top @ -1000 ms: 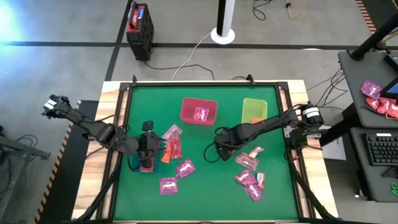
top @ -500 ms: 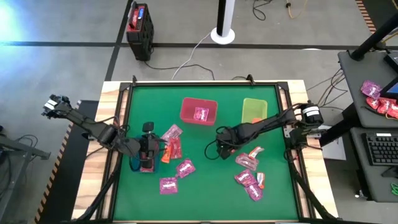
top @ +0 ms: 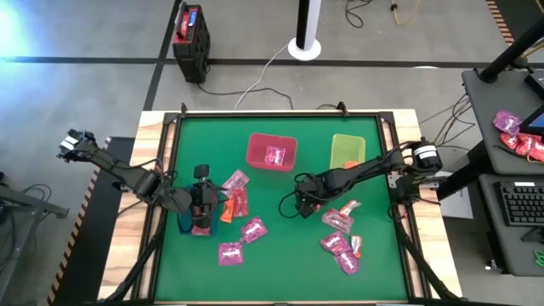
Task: Sort candy by brand, put in halloween buckets
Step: Put the orange chocolate into the yellow bin
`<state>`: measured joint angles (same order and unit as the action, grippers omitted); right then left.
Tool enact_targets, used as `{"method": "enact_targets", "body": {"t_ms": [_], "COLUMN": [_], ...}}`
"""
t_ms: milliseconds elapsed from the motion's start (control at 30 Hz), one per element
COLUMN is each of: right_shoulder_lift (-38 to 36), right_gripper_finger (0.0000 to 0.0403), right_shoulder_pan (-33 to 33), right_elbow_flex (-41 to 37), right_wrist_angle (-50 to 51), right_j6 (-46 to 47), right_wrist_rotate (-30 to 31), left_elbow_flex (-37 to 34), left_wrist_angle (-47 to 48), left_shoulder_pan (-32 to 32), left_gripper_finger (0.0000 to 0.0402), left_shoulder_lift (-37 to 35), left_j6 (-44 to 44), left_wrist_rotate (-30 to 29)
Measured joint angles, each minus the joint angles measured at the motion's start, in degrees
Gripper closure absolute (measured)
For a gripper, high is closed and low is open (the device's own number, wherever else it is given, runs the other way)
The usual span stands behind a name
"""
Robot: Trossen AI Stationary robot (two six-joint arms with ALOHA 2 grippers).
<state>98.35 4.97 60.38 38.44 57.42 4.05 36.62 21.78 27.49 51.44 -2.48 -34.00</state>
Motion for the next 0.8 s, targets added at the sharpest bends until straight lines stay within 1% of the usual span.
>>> {"method": "enact_targets", "body": {"t_ms": [167, 300, 433, 600, 700, 800], "right_shoulder_lift": [0.00, -0.09, -1.46, -5.59, -8.63, -11.50], "right_gripper_finger": [0.0257, 0.0287, 0.0306, 0.0314, 0.0314, 0.0315], "right_shoulder_pan": [0.02, 0.02, 0.03, 0.15, -0.08, -1.27], "right_elbow_flex": [0.00, 0.07, 0.45, 3.83, 6.88, 9.80], "right_wrist_angle": [-0.14, -0.12, 0.26, 0.85, 4.10, 11.47], "right_j6": [-0.51, -1.08, -1.65, -4.84, -7.68, -9.42], "right_wrist_rotate": [-0.04, -0.10, -1.79, -1.61, 1.17, 7.92], "left_elbow_flex": [0.00, 0.00, 0.00, 0.00, 0.00, 0.00], "left_wrist_angle": [-0.43, -0.79, -0.84, -1.05, -1.38, -1.57], "left_shoulder_pan": [0.00, 0.02, 0.02, 0.07, 0.07, 0.04], "left_gripper_finger": [0.0277, 0.0277, 0.0277, 0.0277, 0.0277, 0.0277], "left_shoulder_lift": [0.00, 0.00, 0.00, 0.00, 0.00, 0.00], "left_j6": [0.00, 0.00, 0.00, 0.00, 0.00, 0.00], "left_wrist_rotate": [0.00, 0.00, 0.00, -0.02, -0.04, -0.05]}}
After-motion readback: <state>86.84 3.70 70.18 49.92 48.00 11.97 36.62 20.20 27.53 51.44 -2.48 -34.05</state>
